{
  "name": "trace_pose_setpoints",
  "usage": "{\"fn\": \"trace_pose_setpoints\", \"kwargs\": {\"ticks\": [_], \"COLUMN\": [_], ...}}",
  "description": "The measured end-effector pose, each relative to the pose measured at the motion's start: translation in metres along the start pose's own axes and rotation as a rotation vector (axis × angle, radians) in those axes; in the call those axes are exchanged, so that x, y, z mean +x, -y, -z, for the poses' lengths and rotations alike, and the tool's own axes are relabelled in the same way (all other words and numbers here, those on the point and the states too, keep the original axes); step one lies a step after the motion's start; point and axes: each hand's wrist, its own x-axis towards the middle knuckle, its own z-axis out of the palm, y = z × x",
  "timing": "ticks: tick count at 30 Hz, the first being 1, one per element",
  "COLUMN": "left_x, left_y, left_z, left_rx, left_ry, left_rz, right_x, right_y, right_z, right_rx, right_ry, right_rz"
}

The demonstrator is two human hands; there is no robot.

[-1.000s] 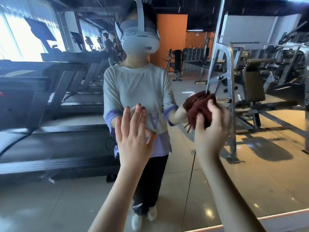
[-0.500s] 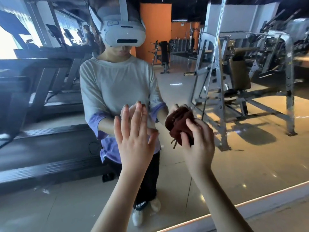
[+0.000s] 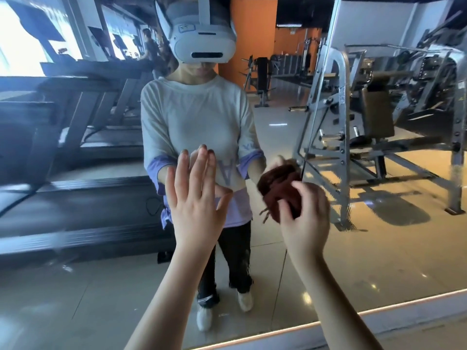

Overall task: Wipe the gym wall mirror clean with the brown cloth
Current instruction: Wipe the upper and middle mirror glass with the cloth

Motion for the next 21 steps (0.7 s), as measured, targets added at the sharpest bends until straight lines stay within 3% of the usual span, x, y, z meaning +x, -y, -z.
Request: {"fn": "trace_pose_setpoints", "kwargs": {"ticks": [3, 9, 11, 15, 21], "left_x": [-0.002, -0.014, -0.014, -0.018, -0.021], "left_y": [-0.004, -0.016, -0.015, -0.016, -0.012], "left_z": [0.000, -0.001, 0.000, -0.001, -0.003], "left_rx": [-0.001, -0.020, -0.030, -0.023, -0.038], "left_ry": [0.003, 0.025, 0.038, 0.059, 0.049], "left_rz": [0.013, 0.032, 0.030, 0.031, 0.004], "right_x": [0.006, -0.029, -0.019, -0.011, -0.041], "right_y": [-0.013, -0.007, -0.018, -0.029, -0.014], "right_z": [0.008, 0.001, 0.005, 0.012, -0.001], "right_rx": [0.065, 0.051, 0.064, 0.098, 0.094], "right_ry": [-0.096, 0.213, 0.142, -0.016, 0.216], "right_rz": [-0.294, 0.012, -0.046, -0.353, -0.075]}}
